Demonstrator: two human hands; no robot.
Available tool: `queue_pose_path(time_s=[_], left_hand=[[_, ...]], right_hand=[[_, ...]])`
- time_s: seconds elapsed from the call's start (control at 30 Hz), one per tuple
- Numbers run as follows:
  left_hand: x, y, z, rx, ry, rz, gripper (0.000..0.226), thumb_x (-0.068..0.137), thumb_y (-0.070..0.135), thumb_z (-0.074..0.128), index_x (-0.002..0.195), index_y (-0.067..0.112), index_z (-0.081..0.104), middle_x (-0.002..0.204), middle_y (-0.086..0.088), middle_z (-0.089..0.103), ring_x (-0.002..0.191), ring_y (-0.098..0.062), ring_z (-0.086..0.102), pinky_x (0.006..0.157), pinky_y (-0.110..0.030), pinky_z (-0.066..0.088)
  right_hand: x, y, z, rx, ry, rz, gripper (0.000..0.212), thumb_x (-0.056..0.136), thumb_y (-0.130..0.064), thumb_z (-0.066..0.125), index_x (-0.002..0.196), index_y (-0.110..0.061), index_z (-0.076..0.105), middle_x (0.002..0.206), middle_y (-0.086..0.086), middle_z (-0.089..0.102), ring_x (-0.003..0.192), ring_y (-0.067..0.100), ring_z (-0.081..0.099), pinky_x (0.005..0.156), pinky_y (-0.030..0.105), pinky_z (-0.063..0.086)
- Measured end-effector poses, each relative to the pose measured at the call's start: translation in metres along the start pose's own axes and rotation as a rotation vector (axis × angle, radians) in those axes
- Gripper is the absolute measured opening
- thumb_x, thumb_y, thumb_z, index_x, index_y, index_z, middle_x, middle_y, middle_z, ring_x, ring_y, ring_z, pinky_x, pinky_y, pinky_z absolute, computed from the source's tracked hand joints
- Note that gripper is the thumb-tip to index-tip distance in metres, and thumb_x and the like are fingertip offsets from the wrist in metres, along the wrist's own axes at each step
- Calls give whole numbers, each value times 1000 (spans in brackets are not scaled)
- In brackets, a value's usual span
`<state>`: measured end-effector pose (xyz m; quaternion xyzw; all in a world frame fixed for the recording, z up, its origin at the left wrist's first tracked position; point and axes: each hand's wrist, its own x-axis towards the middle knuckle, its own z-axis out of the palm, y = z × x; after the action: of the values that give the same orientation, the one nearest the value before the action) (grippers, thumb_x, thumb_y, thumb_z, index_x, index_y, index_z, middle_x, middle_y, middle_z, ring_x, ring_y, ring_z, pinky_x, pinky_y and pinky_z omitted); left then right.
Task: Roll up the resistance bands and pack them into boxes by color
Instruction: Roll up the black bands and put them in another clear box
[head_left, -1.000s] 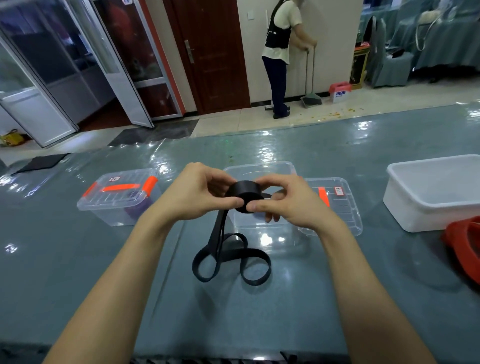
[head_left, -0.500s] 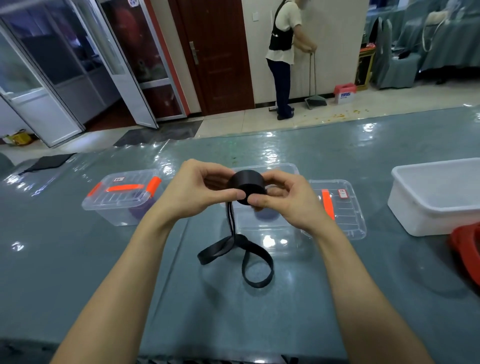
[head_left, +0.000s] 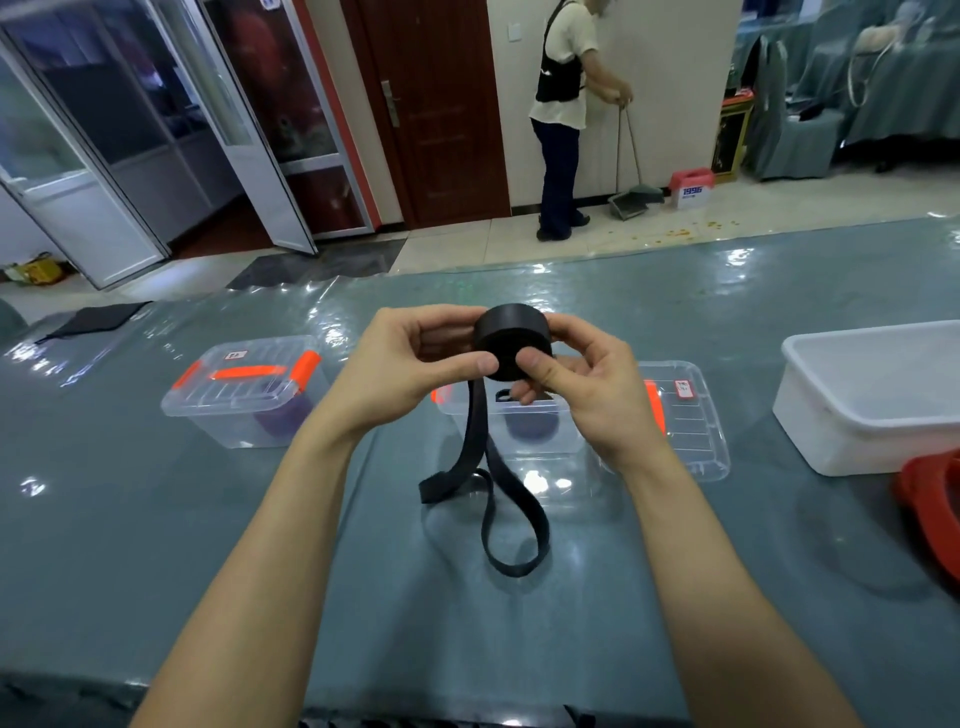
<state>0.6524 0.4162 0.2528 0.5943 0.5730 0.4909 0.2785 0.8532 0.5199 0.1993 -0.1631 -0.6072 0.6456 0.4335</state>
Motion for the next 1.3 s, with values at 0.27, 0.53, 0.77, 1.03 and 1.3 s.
queue_pose_path(time_s=[0.27, 0.53, 0.77, 1.03, 1.3], left_hand=[[2, 26, -6, 527, -32, 40, 32, 82, 21, 97, 111, 24, 85, 92, 14, 84, 87, -4, 80, 84, -24, 63], [-5, 15, 0, 158, 14, 25, 41, 75, 30, 97, 112, 36, 82, 108, 3, 85, 103, -15, 81, 93, -29, 62], [-3, 17, -7, 258, 46, 29, 23, 77, 34, 96, 97, 34, 84, 88, 3, 84, 82, -17, 82, 79, -31, 66], [-24, 23, -26, 99, 60, 12, 38, 78, 18, 96, 114, 23, 83, 105, 1, 86, 101, -18, 82, 92, -28, 63], [-53, -19, -23, -225, 366, -58, 40, 68, 18, 96, 106, 25, 85, 103, -5, 85, 97, -18, 82, 88, -27, 63]], right_hand=[[2, -1, -8, -98, -138, 34, 42, 90, 0, 83, 126, -15, 69, 119, 13, 75, 77, 40, 80, 74, 46, 67], [2, -5, -8, 18, -52, -42, 30, 88, -3, 83, 115, -7, 70, 102, 10, 79, 69, 39, 80, 65, 37, 66], [5, -15, -10, -245, -96, -2, 49, 83, -20, 94, 126, -28, 72, 113, -1, 78, 74, 32, 81, 67, 42, 66], [6, -10, 29, 31, -59, -34, 30, 88, -15, 81, 114, -9, 68, 110, 19, 73, 68, 34, 79, 65, 36, 66], [14, 18, 61, 250, -178, 108, 37, 76, -19, 95, 103, -14, 70, 114, 15, 72, 91, 45, 79, 71, 45, 68]])
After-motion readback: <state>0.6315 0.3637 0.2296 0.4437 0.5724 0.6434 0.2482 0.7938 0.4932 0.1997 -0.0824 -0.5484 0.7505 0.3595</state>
